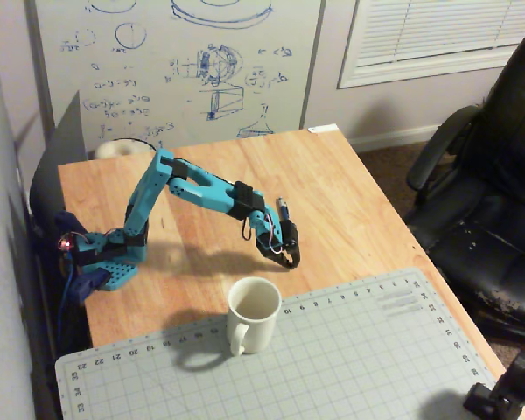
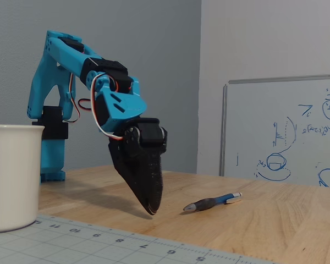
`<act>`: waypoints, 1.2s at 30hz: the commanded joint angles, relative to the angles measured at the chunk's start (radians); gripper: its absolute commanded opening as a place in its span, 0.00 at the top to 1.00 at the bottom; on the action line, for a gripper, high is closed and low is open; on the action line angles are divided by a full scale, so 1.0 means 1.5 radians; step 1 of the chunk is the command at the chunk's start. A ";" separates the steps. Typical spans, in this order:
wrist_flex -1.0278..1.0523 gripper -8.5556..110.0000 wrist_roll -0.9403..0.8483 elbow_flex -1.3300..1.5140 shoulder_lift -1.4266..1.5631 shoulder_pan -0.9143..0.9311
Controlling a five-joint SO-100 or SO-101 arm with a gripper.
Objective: Touch the pen.
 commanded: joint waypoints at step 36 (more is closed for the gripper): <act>0.491 0.92 -0.005 0.945 1.438 -0.267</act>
